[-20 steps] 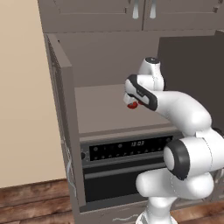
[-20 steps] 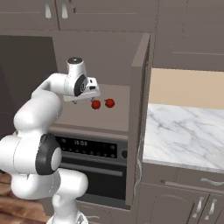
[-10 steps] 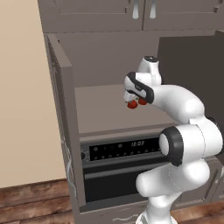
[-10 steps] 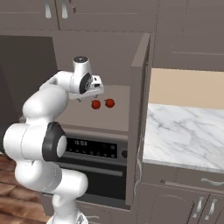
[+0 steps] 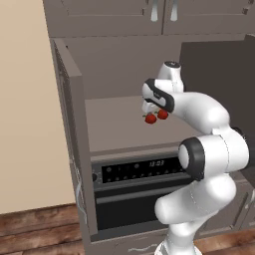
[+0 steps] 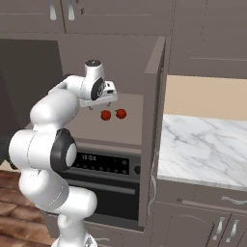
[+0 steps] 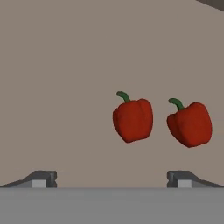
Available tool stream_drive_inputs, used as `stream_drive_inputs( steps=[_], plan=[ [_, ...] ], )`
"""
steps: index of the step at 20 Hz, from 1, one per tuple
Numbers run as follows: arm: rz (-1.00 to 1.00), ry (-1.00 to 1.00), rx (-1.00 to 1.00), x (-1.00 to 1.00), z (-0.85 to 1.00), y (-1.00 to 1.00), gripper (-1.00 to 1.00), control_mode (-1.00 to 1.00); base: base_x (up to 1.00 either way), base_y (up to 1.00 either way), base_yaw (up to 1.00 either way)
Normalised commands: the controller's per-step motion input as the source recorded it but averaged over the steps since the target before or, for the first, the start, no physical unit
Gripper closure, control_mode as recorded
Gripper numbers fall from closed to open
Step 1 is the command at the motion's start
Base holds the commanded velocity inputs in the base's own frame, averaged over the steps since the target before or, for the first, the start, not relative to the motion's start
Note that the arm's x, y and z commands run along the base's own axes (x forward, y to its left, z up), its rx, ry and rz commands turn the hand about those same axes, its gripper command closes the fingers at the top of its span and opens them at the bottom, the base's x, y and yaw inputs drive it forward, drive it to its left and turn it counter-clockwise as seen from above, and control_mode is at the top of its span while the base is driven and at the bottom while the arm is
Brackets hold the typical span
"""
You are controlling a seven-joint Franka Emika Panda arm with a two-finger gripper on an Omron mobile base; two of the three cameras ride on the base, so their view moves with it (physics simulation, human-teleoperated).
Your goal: Pick the bell peppers from the cabinet and place them in one bowl. Pick the tangerine from the sink and place it in the other bowl.
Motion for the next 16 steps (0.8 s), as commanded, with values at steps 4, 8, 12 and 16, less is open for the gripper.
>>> stream_drive_inputs(
  steps=[4,8,12,16],
  plan=[
    [0.00,0.00,0.00,0.28,-0.09,0.00,-1.00,-1.00,0.00,0.00,0.00],
    [0.00,0.00,0.00,0.31,-0.15,0.00,-1.00,-1.00,0.00,0.00,0.00],
    [0.00,0.00,0.00,0.26,-0.16,0.00,-1.00,-1.00,0.00,0.00,0.00],
    [0.00,0.00,0.00,0.22,-0.17,0.00,-1.00,-1.00,0.00,0.00,0.00]
  ],
)
